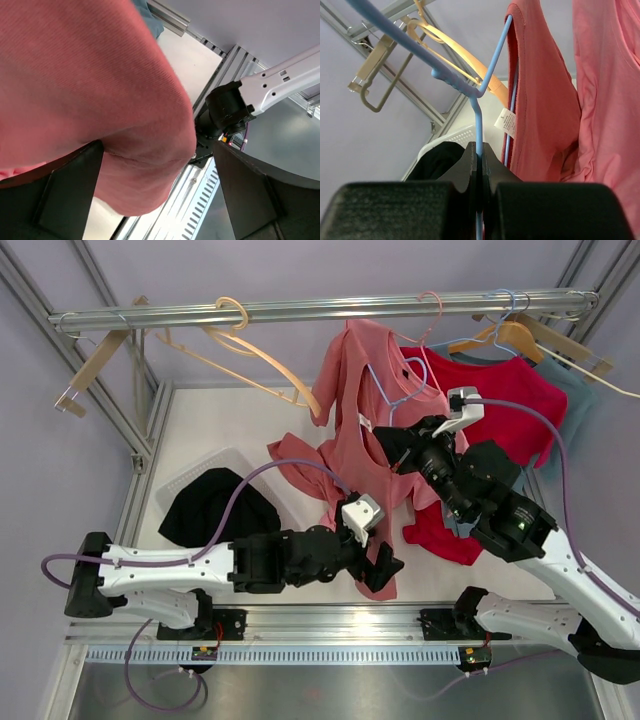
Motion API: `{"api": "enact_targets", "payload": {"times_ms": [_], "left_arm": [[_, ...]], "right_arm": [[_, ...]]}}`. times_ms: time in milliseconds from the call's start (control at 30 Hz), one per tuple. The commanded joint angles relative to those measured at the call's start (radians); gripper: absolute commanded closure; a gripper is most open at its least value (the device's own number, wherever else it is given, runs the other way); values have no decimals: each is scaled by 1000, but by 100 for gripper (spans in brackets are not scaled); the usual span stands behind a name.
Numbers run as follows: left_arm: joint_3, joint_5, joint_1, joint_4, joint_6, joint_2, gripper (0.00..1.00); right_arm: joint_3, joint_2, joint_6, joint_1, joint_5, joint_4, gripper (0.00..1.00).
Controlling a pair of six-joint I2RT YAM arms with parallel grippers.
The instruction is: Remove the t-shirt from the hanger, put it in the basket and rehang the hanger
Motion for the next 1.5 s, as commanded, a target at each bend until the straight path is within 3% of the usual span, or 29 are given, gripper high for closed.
{"api": "enact_targets", "payload": {"times_ms": [0, 67, 100, 200, 433, 533, 667, 867, 1100, 1233, 1367, 1467], "left_arm": [[64, -94, -30, 98, 25, 20, 19], [75, -94, -44, 99, 29, 42, 43], [81, -102, -57, 99, 31, 45, 71], [68, -103, -81, 95, 31, 47, 99], [-8, -24, -142, 95, 10, 40, 100], [-63, 1, -172, 95, -33, 80, 100], [-144, 9, -189, 97, -96, 76, 100], [-204, -74, -192, 53, -89, -62, 100], [-166, -178, -192, -16, 26, -265, 100], [-105, -252, -189, -113, 46, -208, 100], [-66, -119, -190, -96, 42, -84, 100], [-37, -164, -196, -110, 34, -1, 100]], "right_arm": [[73, -45, 32, 18, -12, 71, 100], [79, -57, 28, 18, -18, 71, 100], [93, -57, 23, 18, -15, 71, 100], [125, -49, -4, 18, -9, 68, 100], [145, 53, -141, 16, 103, 235, 100], [207, 125, -204, 10, 128, 312, 100], [370, 167, -224, -34, 91, 272, 100], [360, 57, -178, -51, -16, 76, 100], [209, -256, -80, -53, -199, -128, 100], [254, -342, -66, -50, -214, -182, 100], [304, -368, -84, -51, -150, -184, 100], [343, -341, -72, -51, -174, -213, 100]]}}
